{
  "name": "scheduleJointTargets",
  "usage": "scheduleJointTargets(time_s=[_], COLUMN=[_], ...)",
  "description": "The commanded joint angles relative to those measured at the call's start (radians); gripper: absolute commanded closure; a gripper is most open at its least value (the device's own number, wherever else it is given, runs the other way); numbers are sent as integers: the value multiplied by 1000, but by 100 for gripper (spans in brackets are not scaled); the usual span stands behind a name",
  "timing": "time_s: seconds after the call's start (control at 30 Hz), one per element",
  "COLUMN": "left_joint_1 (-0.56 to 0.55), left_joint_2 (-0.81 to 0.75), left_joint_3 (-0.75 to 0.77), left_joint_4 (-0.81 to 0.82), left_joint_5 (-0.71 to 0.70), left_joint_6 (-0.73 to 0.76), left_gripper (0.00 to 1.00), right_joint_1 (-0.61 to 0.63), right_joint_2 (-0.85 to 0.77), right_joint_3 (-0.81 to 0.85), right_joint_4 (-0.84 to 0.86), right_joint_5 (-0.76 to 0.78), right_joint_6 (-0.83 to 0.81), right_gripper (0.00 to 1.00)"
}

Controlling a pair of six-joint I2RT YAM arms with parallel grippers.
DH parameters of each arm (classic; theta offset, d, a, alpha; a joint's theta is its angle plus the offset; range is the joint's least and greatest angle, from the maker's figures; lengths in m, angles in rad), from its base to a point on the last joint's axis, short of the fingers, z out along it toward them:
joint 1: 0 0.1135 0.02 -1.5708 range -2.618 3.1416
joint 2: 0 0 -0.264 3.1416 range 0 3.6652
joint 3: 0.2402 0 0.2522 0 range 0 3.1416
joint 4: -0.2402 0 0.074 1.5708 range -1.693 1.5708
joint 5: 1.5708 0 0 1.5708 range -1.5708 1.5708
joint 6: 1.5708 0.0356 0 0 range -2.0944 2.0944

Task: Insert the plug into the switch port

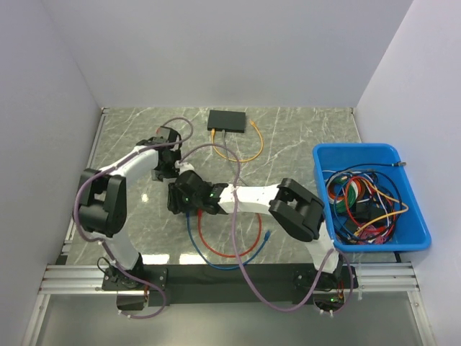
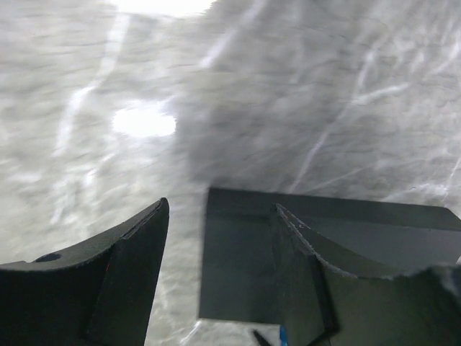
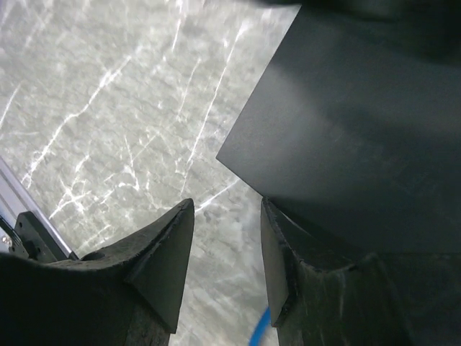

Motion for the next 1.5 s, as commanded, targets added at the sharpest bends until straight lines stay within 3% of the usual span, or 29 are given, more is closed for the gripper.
scheduleJointTargets(time_s=[0.0,0.2,0.43,0.83,1.13,1.23,1.47], left_joint_1=[19,30,32,32,32,30,30], left_joint_2=[-109,-212,-371,-667,-1012,-1178,-1336], left_joint_3=[-4,-17,-53,-131,-256,-331,-303], left_joint_4=[-37,-20,53,185,384,444,353], left_joint_5=[-81,-145,-87,-67,-57,-32,29], left_joint_6=[-29,-40,-15,8,32,43,48], left_gripper=[36,36,37,39,35,27,21], right_joint_1=[-15,0,40,51,52,54,54], right_joint_2=[-130,-272,-524,-1203,-1593,-1699,-1791], right_joint_3=[0,-38,-223,-651,-669,-674,-556], right_joint_4=[-12,-94,-156,-409,-724,-715,-867], right_joint_5=[80,165,303,414,573,511,589], right_joint_6=[-66,-117,-140,-30,44,56,90], right_gripper=[50,50,50,48,48,47,45])
